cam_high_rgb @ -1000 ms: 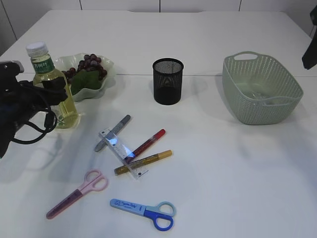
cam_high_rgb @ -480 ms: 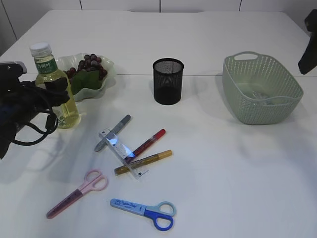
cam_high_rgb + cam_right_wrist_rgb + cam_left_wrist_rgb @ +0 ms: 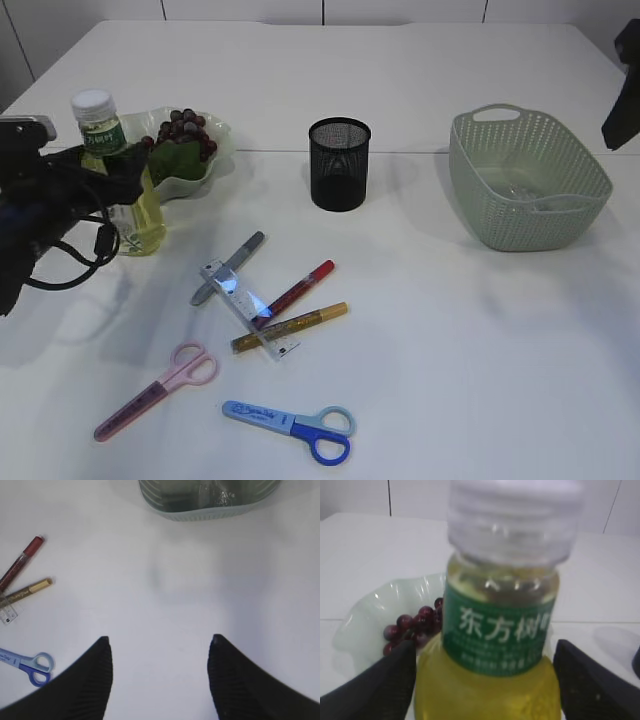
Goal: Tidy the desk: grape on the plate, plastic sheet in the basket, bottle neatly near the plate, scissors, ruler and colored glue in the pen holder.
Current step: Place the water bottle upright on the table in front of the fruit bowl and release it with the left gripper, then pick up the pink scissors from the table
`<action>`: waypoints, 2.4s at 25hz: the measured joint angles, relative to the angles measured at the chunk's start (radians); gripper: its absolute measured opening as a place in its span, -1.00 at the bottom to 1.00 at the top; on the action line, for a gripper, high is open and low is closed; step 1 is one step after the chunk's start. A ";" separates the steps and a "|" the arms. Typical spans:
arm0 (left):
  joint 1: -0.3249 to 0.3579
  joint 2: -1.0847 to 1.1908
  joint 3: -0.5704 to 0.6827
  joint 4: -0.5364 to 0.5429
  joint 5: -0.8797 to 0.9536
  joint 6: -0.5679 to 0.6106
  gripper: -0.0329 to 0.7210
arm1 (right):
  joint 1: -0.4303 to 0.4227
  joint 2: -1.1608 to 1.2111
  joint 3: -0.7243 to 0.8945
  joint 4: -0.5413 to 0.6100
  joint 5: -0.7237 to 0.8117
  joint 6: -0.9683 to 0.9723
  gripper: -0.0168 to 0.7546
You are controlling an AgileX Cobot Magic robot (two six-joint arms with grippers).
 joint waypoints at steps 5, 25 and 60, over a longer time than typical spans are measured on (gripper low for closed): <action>0.000 -0.020 -0.004 -0.009 -0.016 0.019 0.77 | 0.000 0.000 0.000 0.000 0.000 0.000 0.28; 0.000 -0.405 -0.004 0.090 0.395 0.024 0.64 | 0.000 0.000 0.000 0.002 -0.002 -0.002 0.28; -0.280 -0.793 -0.205 0.042 2.151 0.077 0.42 | 0.000 0.000 0.000 -0.008 -0.002 -0.002 0.28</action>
